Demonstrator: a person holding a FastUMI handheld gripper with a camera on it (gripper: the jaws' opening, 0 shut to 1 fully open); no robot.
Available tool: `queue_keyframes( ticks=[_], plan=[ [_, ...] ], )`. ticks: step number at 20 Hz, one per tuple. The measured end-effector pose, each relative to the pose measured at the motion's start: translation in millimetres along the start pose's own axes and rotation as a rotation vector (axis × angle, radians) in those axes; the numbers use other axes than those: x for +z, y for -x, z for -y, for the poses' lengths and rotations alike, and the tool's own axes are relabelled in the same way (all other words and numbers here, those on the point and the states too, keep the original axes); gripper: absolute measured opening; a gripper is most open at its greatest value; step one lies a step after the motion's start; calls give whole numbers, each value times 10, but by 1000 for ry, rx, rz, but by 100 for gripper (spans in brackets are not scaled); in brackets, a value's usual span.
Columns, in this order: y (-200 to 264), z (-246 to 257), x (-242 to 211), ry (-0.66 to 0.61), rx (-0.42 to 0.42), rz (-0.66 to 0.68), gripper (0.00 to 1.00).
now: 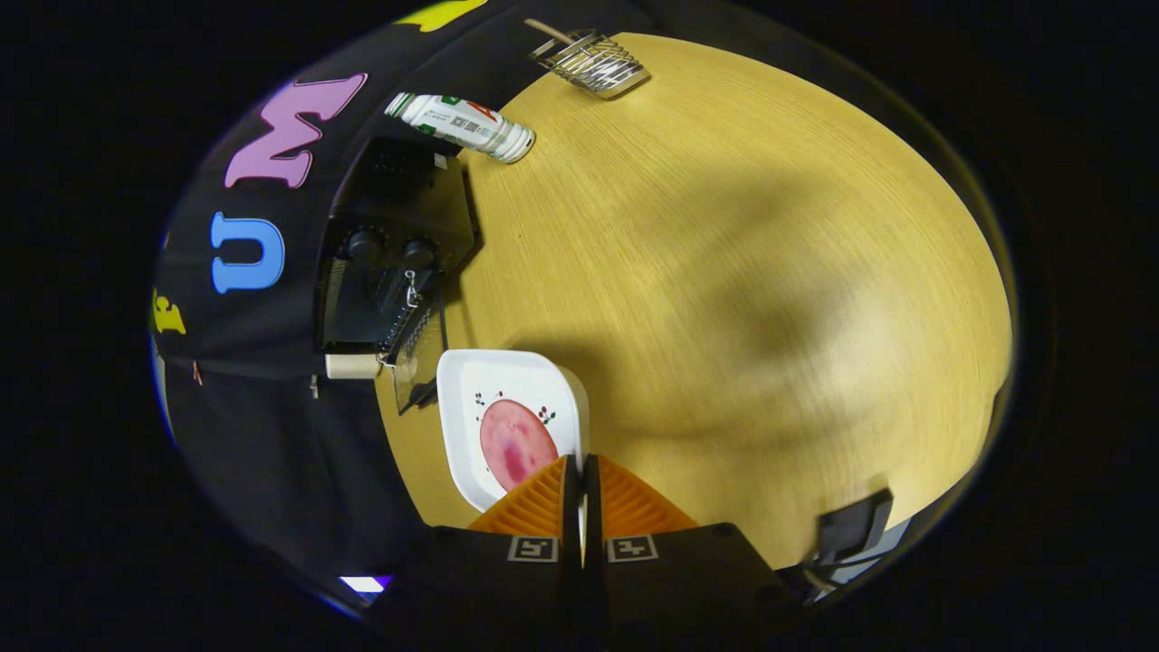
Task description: Open the toaster oven, put the food inside, and close the toaster oven door.
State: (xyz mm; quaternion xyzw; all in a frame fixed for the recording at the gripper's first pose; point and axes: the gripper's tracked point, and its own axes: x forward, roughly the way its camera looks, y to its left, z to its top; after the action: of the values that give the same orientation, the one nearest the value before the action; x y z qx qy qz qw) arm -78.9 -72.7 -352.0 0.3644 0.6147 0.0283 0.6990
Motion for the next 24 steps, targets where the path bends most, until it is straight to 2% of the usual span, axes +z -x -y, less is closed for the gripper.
queue_keyframes(
  ticks=[6,10,16,20,24],
  plan=[
    [-56,-706,-620,-209,88,55,5],
    [-281,-1194,-797,-320,88,88,5],
    [-804,-2057,-620,-448,132,160,5],
    [-1200,-2366,-316,-558,102,254,5],
    [-1496,-2455,-14,-706,63,384,5]
  ],
)
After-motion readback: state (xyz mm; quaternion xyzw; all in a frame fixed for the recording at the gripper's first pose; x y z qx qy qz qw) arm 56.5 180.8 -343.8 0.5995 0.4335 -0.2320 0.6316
